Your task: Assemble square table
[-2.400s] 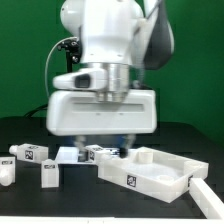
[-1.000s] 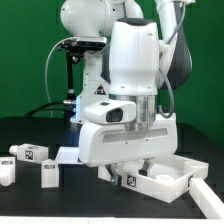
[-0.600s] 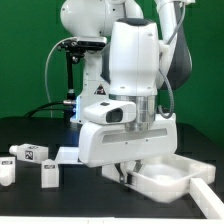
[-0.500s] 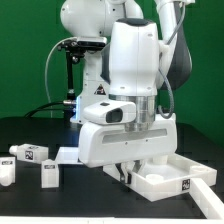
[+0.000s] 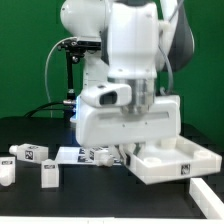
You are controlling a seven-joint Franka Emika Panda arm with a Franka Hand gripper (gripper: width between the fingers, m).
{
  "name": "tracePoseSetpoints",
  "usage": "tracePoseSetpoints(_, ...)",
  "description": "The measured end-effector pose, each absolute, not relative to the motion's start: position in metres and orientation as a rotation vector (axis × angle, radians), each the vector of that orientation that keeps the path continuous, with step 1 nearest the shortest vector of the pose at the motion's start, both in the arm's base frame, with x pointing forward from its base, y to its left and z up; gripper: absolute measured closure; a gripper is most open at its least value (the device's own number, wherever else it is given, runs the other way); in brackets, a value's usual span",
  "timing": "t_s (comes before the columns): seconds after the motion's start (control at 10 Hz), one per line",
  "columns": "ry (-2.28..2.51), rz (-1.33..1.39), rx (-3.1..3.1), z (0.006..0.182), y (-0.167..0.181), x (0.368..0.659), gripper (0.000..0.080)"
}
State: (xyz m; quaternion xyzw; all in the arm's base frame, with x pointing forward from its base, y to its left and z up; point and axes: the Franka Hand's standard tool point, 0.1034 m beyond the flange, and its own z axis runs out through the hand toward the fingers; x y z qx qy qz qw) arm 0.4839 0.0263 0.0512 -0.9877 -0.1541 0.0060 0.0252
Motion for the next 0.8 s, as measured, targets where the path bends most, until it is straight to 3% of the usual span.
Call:
tracePoseSetpoints(0.2, -0.369, 0.081, -3.040, 0.085, 0.011, 0.503, 0.0747)
tracePoseSetpoints(0.3, -0.368, 0.078, -3.037, 0.088, 0.010, 0.519, 0.0747)
tracePoseSetpoints(0.8, -0.252, 0.103, -3.058, 0.067, 0.004, 0.520, 0.0747)
